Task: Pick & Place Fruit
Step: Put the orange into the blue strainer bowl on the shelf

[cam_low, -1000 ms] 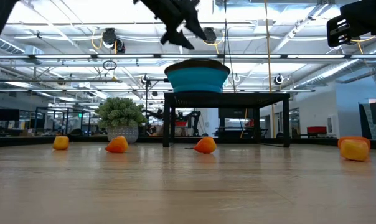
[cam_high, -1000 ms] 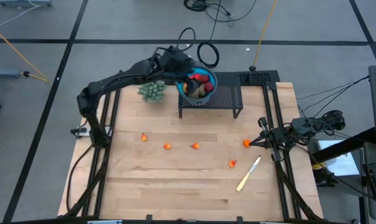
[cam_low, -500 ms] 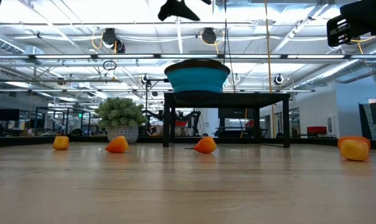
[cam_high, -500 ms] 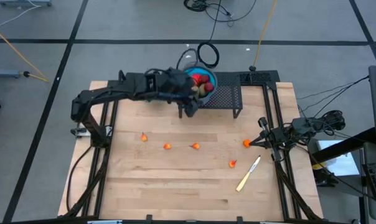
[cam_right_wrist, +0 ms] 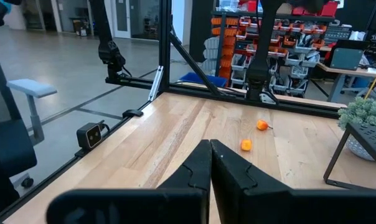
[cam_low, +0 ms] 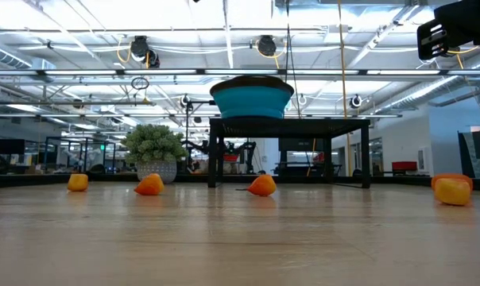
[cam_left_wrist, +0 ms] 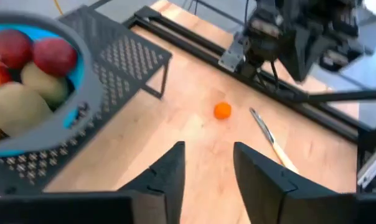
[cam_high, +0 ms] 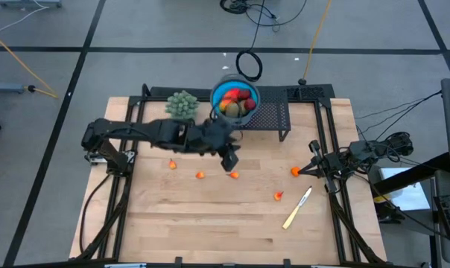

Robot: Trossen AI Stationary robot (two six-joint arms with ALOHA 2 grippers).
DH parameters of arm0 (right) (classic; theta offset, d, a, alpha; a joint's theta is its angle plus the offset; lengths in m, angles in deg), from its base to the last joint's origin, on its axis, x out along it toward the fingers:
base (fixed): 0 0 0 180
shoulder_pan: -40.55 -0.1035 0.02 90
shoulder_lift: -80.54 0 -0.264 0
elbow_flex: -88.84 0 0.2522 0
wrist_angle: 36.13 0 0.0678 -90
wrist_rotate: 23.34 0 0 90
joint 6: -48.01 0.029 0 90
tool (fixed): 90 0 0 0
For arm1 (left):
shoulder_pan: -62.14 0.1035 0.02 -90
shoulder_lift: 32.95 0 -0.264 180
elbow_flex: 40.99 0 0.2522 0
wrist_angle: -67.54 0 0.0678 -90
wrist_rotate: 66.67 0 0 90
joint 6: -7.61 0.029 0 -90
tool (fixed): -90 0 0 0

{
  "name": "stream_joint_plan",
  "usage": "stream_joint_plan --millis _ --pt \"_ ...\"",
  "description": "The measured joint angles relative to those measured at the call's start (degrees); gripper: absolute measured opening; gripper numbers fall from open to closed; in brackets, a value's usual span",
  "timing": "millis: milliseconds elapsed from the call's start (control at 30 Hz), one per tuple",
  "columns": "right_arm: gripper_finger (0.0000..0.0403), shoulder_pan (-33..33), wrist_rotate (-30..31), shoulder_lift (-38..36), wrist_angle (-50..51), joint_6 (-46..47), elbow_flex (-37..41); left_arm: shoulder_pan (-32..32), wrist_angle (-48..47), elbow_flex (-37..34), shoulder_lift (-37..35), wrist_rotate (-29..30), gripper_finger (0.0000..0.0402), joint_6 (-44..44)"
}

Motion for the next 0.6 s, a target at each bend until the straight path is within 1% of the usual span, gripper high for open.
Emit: stream_joint_plan --millis 167,333,433,500,600 --pt "0.0000 0.0 0.0 0.0 0.0 0.0 0.0 -3.1 1.1 -2.3 0.0 1.2 0.0094 -1.4" --pt "0.0000 0.0 0.0 0.0 0.0 0.0 0.0 -3.8 2.1 -4.8 0.1 1.3 0.0046 -2.7" --pt "0.0000 0.0 0.0 0.0 0.0 0.0 0.0 -3.8 5.4 -6.3 0.0 1.4 0.0013 -1.4" --pt "0.0000 0.0 0.0 0.0 0.0 0.1 0.0 -3.8 6.7 -7.3 0.0 1.3 0.0005 -0.4" --pt "0.0000 0.0 0.0 0.0 -0.3 0.1 0.0 -3.8 7.2 -7.6 0.1 1.1 0.0012 1.0"
